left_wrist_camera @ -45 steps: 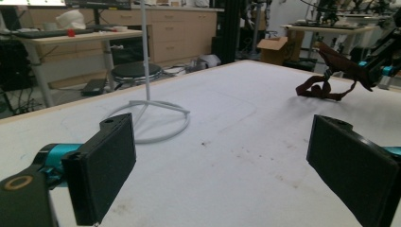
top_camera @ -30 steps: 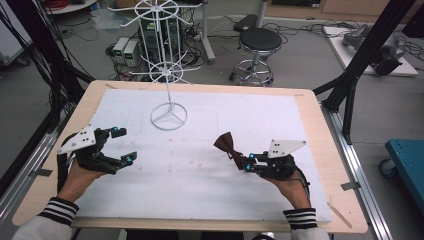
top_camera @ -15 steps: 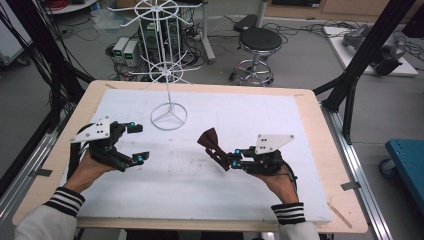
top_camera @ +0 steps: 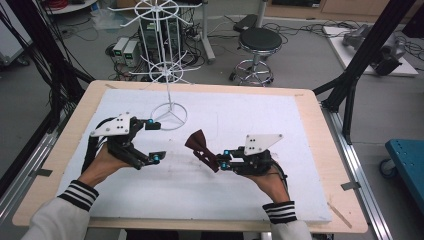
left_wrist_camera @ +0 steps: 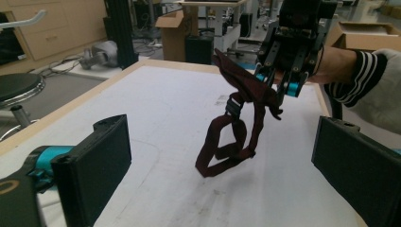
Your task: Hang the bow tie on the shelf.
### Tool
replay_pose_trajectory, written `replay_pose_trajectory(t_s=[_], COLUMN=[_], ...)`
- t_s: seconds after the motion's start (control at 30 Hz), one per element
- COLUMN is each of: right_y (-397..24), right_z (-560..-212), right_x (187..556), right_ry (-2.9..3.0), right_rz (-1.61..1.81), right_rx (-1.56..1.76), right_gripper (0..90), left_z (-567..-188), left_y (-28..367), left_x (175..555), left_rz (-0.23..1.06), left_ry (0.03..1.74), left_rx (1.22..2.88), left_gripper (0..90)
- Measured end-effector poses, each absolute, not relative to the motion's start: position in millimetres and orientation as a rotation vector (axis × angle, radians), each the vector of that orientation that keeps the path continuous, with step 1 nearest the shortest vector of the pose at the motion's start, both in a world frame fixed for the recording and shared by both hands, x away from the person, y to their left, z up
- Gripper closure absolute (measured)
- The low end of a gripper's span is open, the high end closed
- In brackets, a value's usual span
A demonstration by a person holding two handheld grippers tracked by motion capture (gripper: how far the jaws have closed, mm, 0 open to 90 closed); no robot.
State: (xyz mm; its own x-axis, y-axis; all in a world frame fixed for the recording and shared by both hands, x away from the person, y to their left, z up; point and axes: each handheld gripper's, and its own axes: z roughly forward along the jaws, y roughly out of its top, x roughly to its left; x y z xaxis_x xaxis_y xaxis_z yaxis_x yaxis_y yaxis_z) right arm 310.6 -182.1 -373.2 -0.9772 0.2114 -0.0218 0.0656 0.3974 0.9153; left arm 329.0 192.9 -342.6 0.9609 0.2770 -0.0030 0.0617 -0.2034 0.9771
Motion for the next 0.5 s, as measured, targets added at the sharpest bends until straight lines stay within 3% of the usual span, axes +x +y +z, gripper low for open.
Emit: replay_pose_trajectory(t_s=[0.5], right_y=[-157.5], right_z=[-369.1], right_x=[311.0], right_ry=[2.519], right_rz=[1.662], right_rx=[0.14], right_gripper=[81.0], left_z=[-337.0], left_y=[162.0], left_x=[331.3], left_rz=[0.133], left_ry=[0.225], left_rx=[1.831], left_gripper=[6.4])
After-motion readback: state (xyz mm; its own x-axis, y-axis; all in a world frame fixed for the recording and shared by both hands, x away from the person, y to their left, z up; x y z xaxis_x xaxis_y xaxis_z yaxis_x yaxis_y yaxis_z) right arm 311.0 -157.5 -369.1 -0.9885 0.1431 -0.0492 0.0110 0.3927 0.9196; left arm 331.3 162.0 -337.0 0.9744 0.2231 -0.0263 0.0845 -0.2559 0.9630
